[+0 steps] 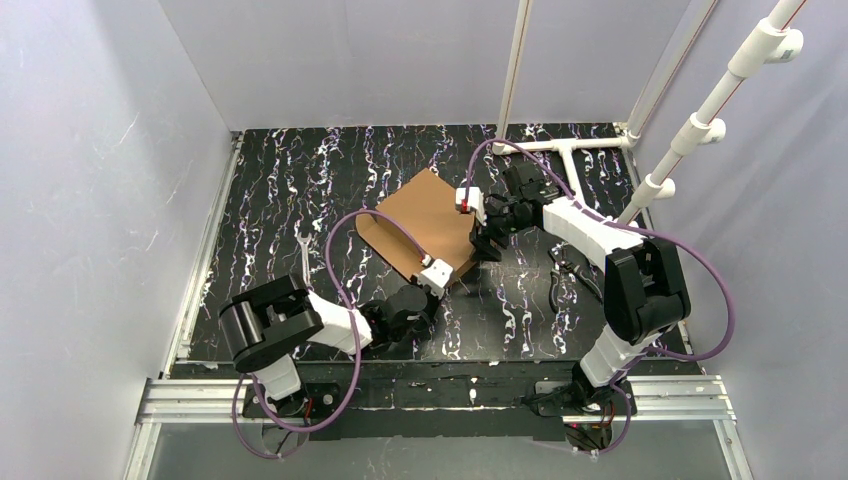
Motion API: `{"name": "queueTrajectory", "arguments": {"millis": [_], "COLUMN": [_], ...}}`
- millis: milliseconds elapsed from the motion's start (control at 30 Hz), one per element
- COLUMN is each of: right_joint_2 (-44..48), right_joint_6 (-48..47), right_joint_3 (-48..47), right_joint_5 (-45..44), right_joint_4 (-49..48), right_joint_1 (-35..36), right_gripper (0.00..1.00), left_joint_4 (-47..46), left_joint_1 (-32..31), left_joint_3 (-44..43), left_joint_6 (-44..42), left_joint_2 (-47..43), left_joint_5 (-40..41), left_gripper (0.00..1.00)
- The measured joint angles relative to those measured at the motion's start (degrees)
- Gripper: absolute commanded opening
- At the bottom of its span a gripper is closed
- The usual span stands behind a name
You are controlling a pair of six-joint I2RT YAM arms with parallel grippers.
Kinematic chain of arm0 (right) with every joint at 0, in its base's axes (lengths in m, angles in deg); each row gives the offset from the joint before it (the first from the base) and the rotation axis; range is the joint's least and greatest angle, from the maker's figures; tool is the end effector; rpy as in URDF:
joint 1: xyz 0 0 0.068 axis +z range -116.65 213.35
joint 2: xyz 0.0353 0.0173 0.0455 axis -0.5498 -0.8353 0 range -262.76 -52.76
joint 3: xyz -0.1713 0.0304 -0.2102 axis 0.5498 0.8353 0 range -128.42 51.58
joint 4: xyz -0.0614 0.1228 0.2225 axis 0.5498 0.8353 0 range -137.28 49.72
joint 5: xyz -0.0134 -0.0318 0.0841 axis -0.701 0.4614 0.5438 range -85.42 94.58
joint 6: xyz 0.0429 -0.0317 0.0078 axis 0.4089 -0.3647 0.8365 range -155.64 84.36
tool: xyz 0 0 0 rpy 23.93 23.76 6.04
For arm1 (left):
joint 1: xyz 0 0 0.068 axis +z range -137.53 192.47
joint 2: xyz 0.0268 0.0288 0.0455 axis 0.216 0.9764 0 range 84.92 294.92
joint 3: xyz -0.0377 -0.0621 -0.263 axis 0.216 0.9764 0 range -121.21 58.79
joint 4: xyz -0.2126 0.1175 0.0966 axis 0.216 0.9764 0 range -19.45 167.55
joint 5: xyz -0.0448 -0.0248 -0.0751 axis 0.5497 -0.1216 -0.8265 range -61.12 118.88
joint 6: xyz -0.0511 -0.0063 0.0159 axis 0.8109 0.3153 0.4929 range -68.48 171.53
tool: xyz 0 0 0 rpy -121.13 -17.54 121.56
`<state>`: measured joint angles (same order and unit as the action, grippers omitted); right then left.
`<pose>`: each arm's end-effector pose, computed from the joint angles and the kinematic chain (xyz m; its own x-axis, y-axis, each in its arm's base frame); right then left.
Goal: Fold the paper box
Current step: Close the paper box at the center of the board.
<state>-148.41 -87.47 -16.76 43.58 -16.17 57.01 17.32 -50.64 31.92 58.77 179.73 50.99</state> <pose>0.3065 0.1587 0.2305 0.0002 -0.6669 -0.7451 -0.9928 0.0894 -0.0802 0.1446 -0.2554 0.1450 -0.1974 0.1309 -0.9715 0.6419 0.7663 -0.0272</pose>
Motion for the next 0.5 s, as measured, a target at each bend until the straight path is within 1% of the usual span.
{"name": "queueTrajectory", "arguments": {"millis": [267, 500], "right_joint_2": [0.04, 0.07], "right_joint_6": [1.49, 3.69], "right_joint_3": [0.85, 1.53], "right_joint_5": [-0.11, -1.57], "right_joint_4": [-1.51, -3.28], "right_joint_1": [0.0, 0.0], "right_gripper": [0.73, 0.74], "left_joint_4": [4.04, 6.29], "left_joint_1": [1.2, 2.27], "left_joint_3": [-1.01, -1.86], "left_joint_6": [3.5, 5.22], "left_joint_2": [-1.31, -1.9], "left_joint_5": [-0.57, -3.23], "left_gripper": [0.0, 0.0]}}
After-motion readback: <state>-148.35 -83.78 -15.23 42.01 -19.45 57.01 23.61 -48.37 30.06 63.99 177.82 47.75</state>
